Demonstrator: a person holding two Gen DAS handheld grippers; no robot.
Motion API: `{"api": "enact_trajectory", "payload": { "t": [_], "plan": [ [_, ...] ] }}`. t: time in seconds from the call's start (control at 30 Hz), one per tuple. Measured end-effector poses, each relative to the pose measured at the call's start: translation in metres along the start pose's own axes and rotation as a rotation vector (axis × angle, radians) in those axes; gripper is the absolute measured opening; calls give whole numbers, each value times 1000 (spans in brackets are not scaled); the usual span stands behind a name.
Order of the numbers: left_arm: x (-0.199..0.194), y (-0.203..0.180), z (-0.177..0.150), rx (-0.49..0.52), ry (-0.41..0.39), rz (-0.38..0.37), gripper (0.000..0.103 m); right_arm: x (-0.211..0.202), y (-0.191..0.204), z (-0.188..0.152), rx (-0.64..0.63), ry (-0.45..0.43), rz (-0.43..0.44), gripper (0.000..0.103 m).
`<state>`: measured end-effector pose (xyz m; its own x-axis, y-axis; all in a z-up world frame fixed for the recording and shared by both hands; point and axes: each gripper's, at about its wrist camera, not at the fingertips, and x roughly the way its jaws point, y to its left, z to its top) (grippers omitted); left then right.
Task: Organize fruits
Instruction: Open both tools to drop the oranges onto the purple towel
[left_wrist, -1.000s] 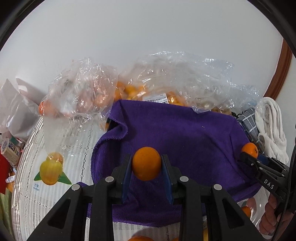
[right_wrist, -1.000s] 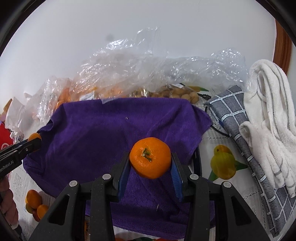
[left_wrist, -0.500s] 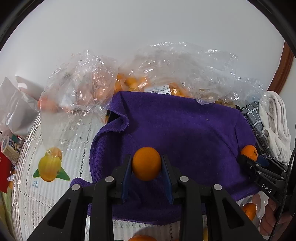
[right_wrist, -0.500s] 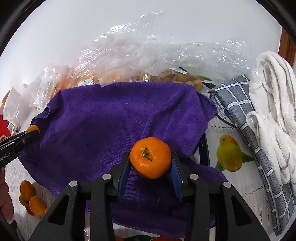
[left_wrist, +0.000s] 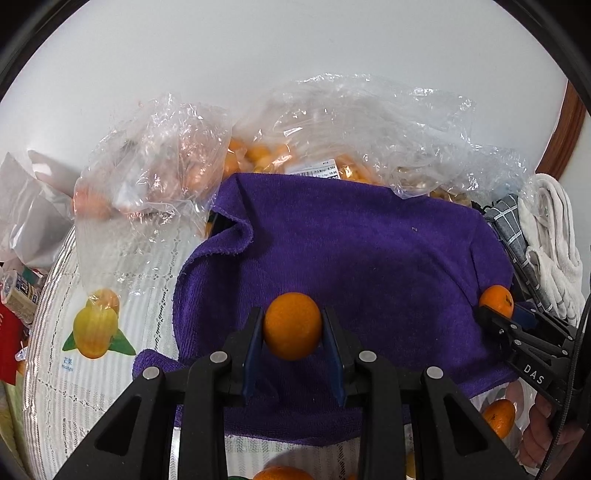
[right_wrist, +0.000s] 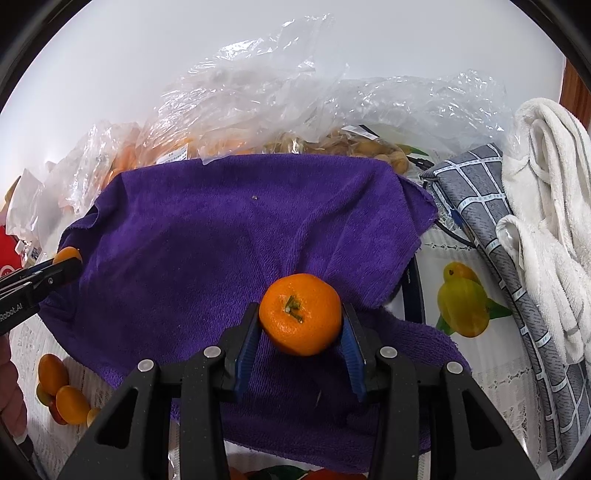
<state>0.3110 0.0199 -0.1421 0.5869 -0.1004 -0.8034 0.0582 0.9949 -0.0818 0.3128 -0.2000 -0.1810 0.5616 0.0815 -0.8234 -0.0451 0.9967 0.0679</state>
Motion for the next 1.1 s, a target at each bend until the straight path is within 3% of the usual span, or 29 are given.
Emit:
{"api": "enact_trajectory", "payload": {
  "t": [0.07,0.27,0.47,0.6,0.87,0.97,1.1],
  "plan": [
    [0,0,0,1,3,-1,30,-3,0,0,-5,-11,0,54],
    [2,-2,-2,7,7,2,30,-16,1,0,-1,-56,8,64],
    [-6,-5,-1,19,8,-6,32,-30,2,4,8,-80,-7,64],
    [-20,-7,2,20,-29,-22,44,-47,2,0,29,-104,3,64],
    [-62,-8,-1,21,-126,-20,44,-86,6,-17,19,-156,-64,64],
    [-73,0,-11,17,-131,-31,44,-95,5,-26,26,-137,-58,64],
    [-81,10,-26,27,-104,9,44,-105,5,-39,40,-130,-45,64]
  ]
}}
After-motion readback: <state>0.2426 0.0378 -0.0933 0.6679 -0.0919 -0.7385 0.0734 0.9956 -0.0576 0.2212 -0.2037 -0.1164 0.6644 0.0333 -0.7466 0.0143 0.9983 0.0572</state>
